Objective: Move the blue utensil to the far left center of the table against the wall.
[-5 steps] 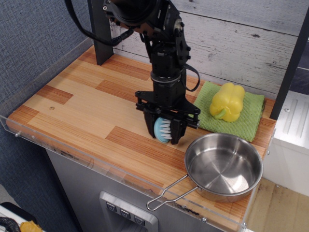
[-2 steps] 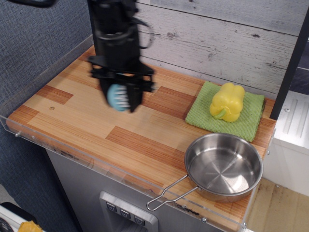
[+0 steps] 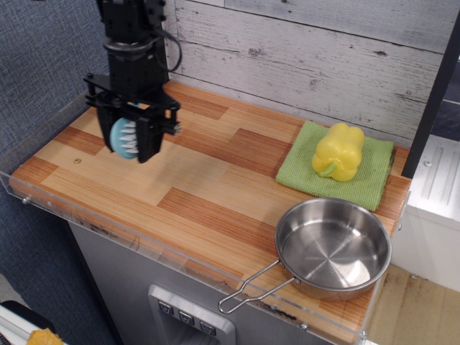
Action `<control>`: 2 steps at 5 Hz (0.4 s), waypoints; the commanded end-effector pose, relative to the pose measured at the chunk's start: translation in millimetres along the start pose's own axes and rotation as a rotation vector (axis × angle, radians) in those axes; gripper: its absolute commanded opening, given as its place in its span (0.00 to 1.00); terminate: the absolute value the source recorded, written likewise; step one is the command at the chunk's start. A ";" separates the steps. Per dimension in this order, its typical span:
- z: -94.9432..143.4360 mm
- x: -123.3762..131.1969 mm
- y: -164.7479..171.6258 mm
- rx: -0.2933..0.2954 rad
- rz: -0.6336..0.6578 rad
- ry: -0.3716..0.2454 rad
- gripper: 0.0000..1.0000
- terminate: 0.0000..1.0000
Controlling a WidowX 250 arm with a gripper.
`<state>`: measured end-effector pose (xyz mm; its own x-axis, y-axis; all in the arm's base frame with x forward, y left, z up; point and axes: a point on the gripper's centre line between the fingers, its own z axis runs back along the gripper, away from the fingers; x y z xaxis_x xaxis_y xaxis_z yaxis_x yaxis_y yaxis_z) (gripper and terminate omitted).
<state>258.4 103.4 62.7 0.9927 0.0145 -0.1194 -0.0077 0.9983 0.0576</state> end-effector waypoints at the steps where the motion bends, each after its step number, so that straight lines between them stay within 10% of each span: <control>1: -4.7 10.7 41.6 0.082 -0.190 -0.173 0.00 0.00; 2: -17.2 4.9 64.4 0.108 -0.273 -0.258 0.00 0.00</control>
<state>254.3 165.4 31.6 0.9549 -0.2868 0.0772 0.2763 0.9531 0.1237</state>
